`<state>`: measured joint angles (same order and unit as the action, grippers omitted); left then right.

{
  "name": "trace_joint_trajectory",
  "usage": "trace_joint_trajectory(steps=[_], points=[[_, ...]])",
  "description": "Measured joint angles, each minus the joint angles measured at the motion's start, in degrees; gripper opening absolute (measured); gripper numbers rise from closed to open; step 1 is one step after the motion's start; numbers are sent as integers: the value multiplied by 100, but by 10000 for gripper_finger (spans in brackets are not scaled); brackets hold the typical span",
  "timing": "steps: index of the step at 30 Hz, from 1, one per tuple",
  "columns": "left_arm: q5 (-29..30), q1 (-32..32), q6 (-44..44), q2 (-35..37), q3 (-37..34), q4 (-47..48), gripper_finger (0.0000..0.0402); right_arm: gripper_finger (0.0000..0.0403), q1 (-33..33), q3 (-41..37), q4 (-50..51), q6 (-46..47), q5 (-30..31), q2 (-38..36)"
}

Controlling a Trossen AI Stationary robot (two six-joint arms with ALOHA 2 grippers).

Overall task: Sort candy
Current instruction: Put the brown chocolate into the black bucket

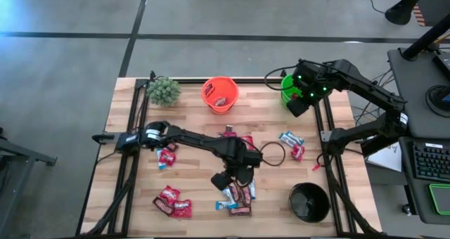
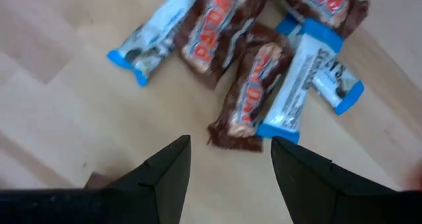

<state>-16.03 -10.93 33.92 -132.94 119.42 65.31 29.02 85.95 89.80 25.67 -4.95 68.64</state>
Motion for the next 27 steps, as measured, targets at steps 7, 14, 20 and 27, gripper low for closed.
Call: trace_joint_trajectory(steps=[7, 14, 20, 27], points=[[-106, -90, 114, 0, -51, -84, 193, 109, 0, 0, 0, 0, 0, 0], [-111, -152, 222, 0, -305, -301, 193, 109, 0, 0, 0, 61, -2, 0], [-105, -156, 226, 0, -486, -642, 193, 109, -1, 0, 0, 85, -2, 0], [-97, -165, 266, 0, -739, -682, 193, 109, 0, 0, 0, 94, -2, 0]])
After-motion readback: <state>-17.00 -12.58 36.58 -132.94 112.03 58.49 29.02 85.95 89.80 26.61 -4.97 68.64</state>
